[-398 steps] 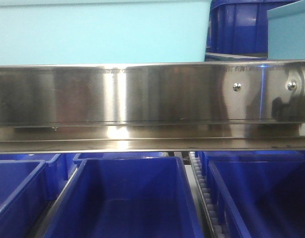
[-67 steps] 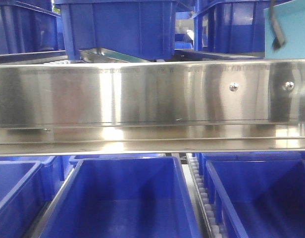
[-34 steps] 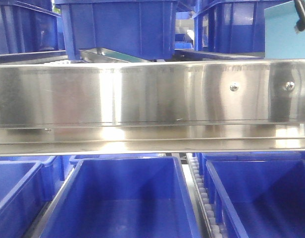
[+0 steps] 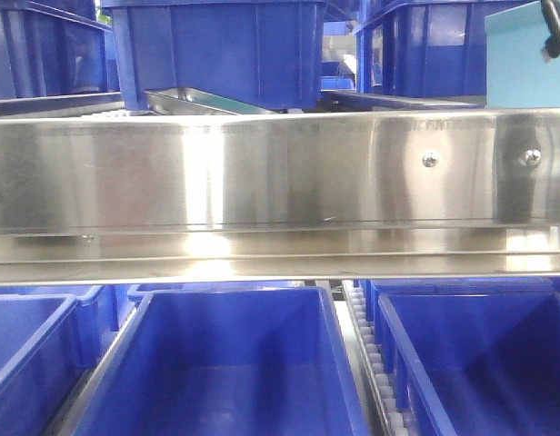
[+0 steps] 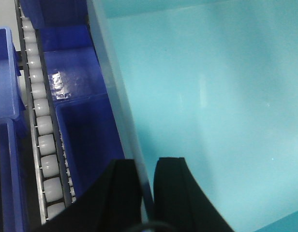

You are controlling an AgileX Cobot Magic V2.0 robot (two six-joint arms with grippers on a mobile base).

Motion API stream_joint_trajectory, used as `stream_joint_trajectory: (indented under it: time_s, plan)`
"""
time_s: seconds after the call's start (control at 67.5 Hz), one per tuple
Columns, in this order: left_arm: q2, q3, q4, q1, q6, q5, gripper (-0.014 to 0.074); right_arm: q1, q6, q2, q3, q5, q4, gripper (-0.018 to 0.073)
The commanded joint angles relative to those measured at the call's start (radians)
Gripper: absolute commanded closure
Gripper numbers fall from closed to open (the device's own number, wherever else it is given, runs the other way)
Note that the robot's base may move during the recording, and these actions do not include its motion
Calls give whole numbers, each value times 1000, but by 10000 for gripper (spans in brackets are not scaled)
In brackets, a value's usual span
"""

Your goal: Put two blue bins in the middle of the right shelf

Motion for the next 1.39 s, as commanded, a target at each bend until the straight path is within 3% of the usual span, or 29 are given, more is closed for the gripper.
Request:
stream_joint_trajectory:
  time_s: [0.0,1.008,1.378]
  plan:
    - [-9,-11,-37,-11,16,-49,707,-3,-17,-18,-8,-51,5,712]
    - [-9,-11,-37,-11,16,-590,707,-3,-17,-18,-8,-51,5,712]
    - [-9,-11,-37,-11,16,-628,707,-3,-17,-18,-8,-51,5,712]
